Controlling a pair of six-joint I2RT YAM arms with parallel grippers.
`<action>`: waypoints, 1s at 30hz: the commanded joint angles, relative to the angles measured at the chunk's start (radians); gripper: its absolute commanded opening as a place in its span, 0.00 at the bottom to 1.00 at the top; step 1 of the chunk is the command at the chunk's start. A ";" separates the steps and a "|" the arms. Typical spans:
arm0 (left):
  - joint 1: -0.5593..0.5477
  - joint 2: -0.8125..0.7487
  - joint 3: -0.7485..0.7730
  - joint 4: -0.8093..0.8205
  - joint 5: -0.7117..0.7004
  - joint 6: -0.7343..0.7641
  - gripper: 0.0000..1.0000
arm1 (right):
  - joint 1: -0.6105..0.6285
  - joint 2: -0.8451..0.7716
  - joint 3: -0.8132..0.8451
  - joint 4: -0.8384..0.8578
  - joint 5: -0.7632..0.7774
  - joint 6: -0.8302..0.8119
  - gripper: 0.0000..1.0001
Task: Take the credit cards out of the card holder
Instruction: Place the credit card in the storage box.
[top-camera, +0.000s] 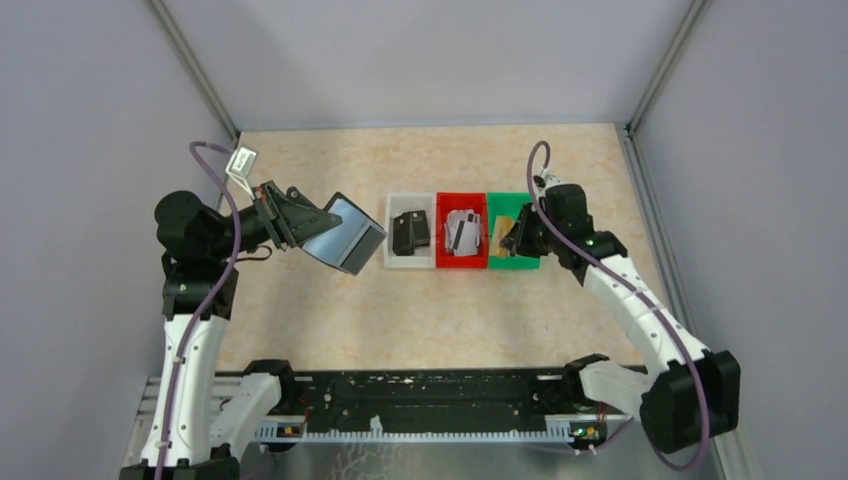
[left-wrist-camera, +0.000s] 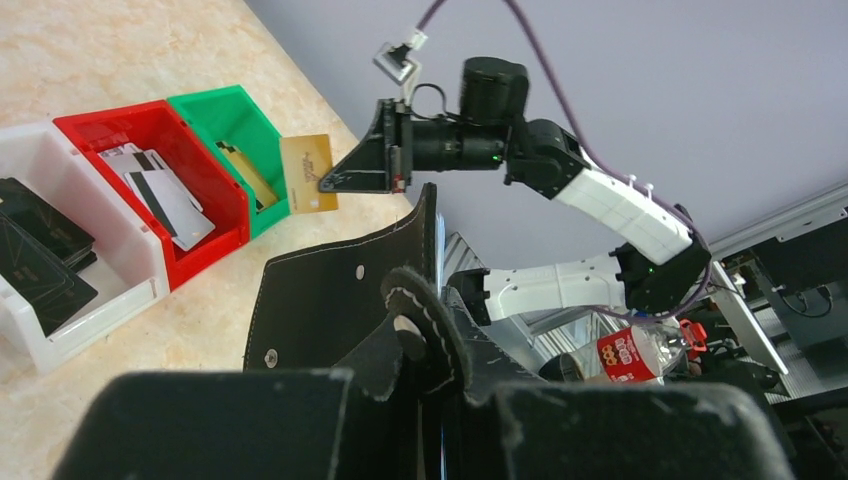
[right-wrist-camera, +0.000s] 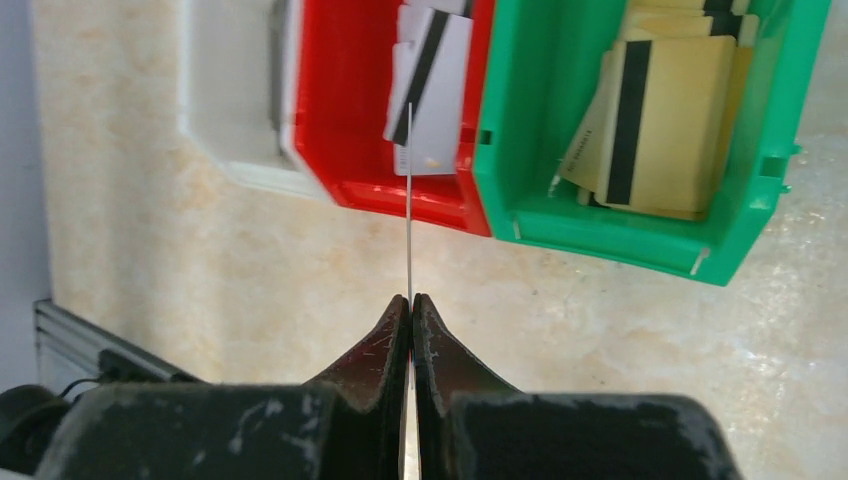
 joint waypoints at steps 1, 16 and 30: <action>0.007 -0.012 0.042 0.019 0.026 0.017 0.00 | -0.043 0.103 0.041 0.028 0.033 -0.102 0.00; 0.007 -0.016 0.028 0.030 0.043 0.002 0.00 | -0.102 0.450 0.242 0.070 0.053 -0.175 0.00; 0.006 -0.020 0.033 0.048 0.072 -0.023 0.00 | -0.106 0.515 0.223 0.076 0.144 -0.193 0.00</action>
